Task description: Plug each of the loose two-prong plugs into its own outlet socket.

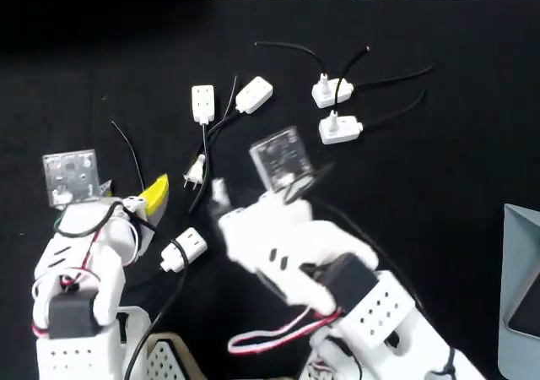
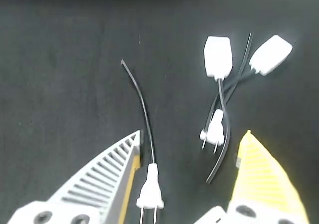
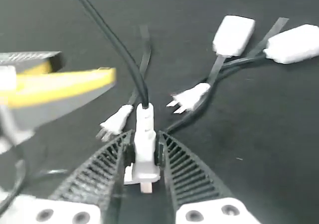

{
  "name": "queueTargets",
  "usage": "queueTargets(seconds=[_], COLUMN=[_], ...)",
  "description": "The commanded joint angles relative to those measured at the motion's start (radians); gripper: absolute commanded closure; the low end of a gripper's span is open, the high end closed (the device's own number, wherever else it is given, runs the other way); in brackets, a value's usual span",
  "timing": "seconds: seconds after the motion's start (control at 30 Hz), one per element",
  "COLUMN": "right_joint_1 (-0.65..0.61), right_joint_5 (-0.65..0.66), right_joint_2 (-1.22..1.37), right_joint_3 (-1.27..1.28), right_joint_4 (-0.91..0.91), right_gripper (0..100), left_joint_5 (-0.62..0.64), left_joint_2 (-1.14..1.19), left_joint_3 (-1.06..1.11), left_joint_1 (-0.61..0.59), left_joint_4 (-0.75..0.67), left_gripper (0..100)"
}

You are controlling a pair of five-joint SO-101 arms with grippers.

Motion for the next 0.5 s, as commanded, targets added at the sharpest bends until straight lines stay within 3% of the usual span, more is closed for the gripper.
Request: queueTargets(seconds=[0.0, 0.17, 0.33, 0.47], right_joint_1=[-0.106, -0.132, -0.138, -0.14], right_joint_5=[0.021, 0.021, 0.049, 0.054], right_joint_2=[-0.022, -0.019, -0.018, -0.019], right_joint_3=[-0.007, -0.004, 0.027, 0.033], right_joint_4=[0.002, 0.006, -0.002, -0.002], right_gripper=[98.7, 98.7, 98.7, 98.7], left_joint_5=[0.018, 0.012, 0.002, -0.038], left_joint_2=[-0.064, -0.089, -0.089, -0.091], left_joint_3=[-0.005, -0.013, -0.013, -0.041], left_joint_1=[-0.002, 0.013, 0.156, 0.205], left_joint_4=[-0.002, 0.005, 0.009, 0.038], left_gripper=[69, 69, 69, 69])
